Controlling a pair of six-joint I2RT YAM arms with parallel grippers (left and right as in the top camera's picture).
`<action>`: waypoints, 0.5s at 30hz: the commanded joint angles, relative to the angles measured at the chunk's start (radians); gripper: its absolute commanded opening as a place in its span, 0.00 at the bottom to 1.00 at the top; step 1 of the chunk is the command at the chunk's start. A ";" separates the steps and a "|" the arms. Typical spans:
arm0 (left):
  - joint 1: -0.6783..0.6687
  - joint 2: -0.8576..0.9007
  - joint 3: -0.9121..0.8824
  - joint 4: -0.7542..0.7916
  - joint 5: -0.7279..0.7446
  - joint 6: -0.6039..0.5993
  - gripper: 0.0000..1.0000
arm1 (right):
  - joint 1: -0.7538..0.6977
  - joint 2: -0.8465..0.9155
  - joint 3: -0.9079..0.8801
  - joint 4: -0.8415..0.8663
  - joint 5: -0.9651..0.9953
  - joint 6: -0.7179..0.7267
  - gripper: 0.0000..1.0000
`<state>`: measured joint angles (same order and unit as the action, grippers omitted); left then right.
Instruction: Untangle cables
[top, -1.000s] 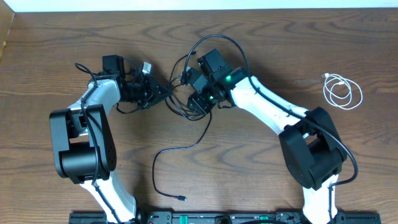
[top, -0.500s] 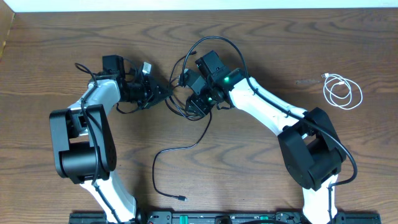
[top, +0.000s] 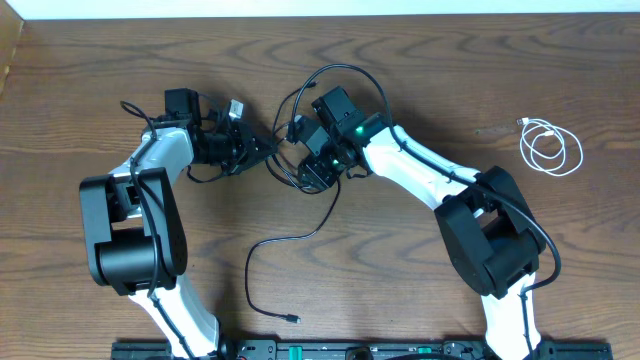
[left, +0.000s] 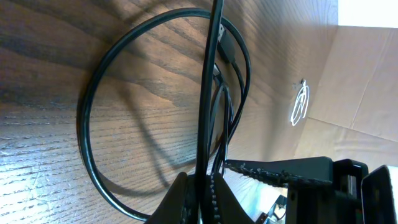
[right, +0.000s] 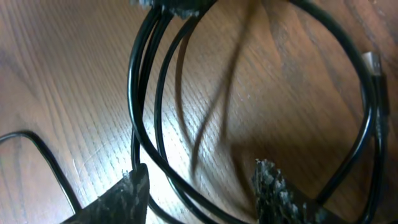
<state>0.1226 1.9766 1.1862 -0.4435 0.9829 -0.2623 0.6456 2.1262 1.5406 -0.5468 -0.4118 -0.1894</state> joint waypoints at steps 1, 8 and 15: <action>0.003 0.001 -0.004 0.002 0.019 0.002 0.08 | 0.011 0.005 -0.008 0.005 -0.005 -0.010 0.49; 0.003 0.001 -0.004 0.002 0.018 0.002 0.08 | 0.015 0.005 -0.008 0.006 -0.005 -0.010 0.52; 0.003 0.001 -0.004 0.002 -0.005 0.002 0.08 | 0.016 0.005 -0.008 0.016 -0.005 -0.010 0.56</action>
<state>0.1226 1.9766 1.1862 -0.4435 0.9817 -0.2623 0.6544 2.1262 1.5406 -0.5327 -0.4118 -0.1894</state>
